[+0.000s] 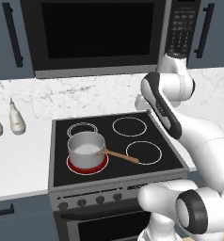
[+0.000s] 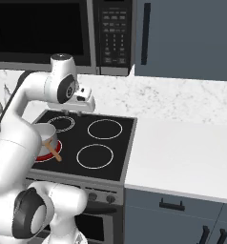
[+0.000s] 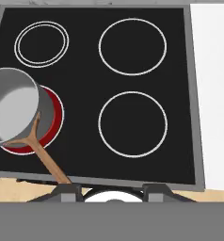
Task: Turn off the front left burner of the stove.
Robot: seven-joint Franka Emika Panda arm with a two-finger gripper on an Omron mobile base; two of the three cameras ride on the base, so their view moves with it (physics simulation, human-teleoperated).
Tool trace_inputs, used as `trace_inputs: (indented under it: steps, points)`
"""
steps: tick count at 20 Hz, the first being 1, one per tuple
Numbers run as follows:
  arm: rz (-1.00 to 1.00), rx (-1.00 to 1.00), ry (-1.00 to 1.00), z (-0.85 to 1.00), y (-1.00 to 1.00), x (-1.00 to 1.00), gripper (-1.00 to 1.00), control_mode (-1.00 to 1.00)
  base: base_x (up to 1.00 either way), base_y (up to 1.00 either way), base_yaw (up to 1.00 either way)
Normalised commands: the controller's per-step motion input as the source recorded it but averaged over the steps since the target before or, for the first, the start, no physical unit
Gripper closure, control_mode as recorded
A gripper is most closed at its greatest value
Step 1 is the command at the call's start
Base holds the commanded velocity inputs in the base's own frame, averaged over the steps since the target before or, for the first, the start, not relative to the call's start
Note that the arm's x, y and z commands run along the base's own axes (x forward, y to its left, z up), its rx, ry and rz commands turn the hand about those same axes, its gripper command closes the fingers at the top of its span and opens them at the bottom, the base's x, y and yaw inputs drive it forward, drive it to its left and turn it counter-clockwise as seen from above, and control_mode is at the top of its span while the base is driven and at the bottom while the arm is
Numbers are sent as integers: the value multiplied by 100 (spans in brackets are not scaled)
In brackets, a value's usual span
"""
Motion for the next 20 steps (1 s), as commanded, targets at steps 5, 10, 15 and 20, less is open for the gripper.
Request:
trace_inputs:
  steps: [5,10,15,20]
  points:
    - [6,-6,0,-9,41,-40,-100,-100,0,0,0]
    - [30,-29,0,-42,100,-72,-100,-100,0,0,0]
    - [40,-38,3,-47,100,-65,-100,-100,0,0,0]
    - [41,-39,3,-43,100,-61,-100,-100,0,0,0]
